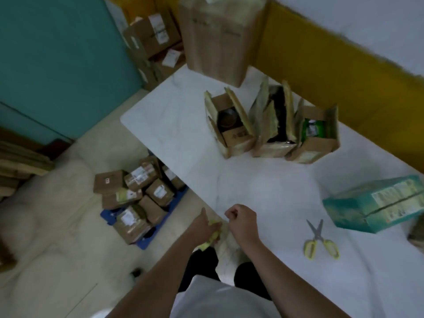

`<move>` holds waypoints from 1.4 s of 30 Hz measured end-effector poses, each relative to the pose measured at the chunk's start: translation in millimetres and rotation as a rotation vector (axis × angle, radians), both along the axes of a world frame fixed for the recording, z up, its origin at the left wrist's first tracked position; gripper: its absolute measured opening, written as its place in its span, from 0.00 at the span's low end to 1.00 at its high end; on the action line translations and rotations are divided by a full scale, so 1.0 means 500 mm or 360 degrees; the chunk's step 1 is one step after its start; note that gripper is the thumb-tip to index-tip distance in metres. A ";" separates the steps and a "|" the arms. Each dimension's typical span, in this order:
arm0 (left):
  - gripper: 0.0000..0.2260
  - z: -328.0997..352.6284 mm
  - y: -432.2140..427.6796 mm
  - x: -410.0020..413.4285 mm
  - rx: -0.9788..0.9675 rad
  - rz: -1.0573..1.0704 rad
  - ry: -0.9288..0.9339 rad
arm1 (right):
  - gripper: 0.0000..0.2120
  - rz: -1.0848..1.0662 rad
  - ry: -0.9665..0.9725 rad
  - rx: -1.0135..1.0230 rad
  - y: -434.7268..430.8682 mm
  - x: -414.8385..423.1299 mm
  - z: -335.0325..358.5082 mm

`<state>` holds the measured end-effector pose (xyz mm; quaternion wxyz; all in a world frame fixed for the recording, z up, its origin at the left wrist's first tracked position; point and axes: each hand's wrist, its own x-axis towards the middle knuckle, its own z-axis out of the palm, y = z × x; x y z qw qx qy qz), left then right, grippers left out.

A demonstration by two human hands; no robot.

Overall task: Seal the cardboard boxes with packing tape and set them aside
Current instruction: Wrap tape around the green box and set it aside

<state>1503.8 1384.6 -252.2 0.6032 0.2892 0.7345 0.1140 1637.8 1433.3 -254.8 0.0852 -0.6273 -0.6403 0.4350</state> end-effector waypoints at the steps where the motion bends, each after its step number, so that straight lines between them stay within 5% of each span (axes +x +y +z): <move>1: 0.41 -0.022 0.001 -0.002 -0.0057 0.0029 0.0016 | 0.05 -0.0009 -0.0021 -0.0007 0.000 -0.004 -0.017; 5: 0.41 -0.105 0.011 -0.013 -0.0095 0.0122 -0.0039 | 0.04 -0.0015 -0.0097 -0.0031 0.006 -0.021 -0.085; 10: 0.13 -0.168 0.039 -0.024 0.0018 0.0262 -0.0079 | 0.05 0.0157 -0.0360 0.0077 0.043 -0.050 -0.133; 13: 0.06 -0.169 0.041 -0.017 0.0021 0.0319 -0.0124 | 0.11 0.0320 -0.0628 0.0055 0.051 -0.060 -0.122; 17: 0.17 -0.169 0.055 -0.015 -0.0019 0.0275 -0.0057 | 0.29 0.0161 -0.0885 -0.0027 0.084 -0.041 -0.095; 21: 0.18 -0.172 0.068 -0.014 -0.0062 0.0428 0.0050 | 0.16 0.0816 -0.0709 0.0611 0.072 -0.003 -0.115; 26: 0.22 -0.181 0.071 -0.014 -0.0051 0.0513 0.0251 | 0.30 0.1231 -0.0627 0.0796 -0.039 0.066 -0.173; 28: 0.24 -0.162 0.075 -0.008 -0.0068 0.0685 0.0485 | 0.31 0.1253 -0.0683 0.0736 -0.052 0.082 -0.172; 31: 0.22 -0.096 0.092 0.020 -0.0040 0.0413 0.1160 | 0.27 0.1385 -0.0803 0.0741 -0.030 0.086 -0.144; 34: 0.13 -0.043 0.126 0.089 0.0434 0.0142 0.1298 | 0.17 0.1216 -0.0915 0.0764 0.002 0.133 -0.094; 40: 0.10 0.055 0.263 0.318 0.1389 -0.0601 0.0988 | 0.06 0.0158 -0.0715 0.1290 0.083 0.381 0.087; 42: 0.11 0.086 0.304 0.407 0.1596 -0.0846 0.0806 | 0.13 -0.0174 -0.0881 0.1216 0.112 0.480 0.116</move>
